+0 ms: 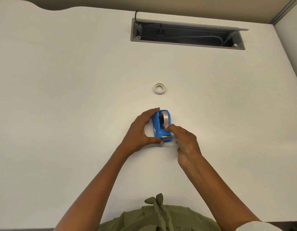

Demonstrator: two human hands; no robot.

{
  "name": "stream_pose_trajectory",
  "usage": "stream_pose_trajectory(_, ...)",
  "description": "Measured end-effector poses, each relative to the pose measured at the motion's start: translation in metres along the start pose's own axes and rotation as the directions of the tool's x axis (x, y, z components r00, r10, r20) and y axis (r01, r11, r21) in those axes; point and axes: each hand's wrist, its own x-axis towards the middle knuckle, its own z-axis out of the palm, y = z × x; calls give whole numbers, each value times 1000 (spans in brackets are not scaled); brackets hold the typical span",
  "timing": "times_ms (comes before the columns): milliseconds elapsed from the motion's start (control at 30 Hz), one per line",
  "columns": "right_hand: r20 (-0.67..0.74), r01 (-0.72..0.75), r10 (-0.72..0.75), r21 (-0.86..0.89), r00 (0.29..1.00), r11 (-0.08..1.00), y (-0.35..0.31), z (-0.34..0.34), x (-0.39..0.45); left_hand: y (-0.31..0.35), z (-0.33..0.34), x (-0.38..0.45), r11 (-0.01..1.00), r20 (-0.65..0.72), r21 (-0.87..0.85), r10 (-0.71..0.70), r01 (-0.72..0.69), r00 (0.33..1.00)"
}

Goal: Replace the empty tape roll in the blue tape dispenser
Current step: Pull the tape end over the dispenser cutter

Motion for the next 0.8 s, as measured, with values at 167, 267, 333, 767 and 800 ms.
stream_pose_trajectory(167,-1,10,-10,9,1000,1000,5,-2,-2,-1,1,1,1000,-9,4,4,-3,1000)
stream_pose_trajectory(267,-9,28,-28,8,1000,1000,7,-5,-4,-3,1,3,1000,-3,8,-5,5,1000)
stream_pose_trajectory(333,-6,27,-27,6,1000,1000,8,-6,-5,-3,1,3,1000,1,10,-6,6,1000)
stream_pose_trajectory(767,2,33,-33,55,999,998,21,-17,-9,-6,1,5,999,-3,40,-7,7,1000)
stream_pose_trajectory(800,3,39,-39,56,999,998,22,-17,-8,-6,1,5,999,-5,41,-5,5,1000)
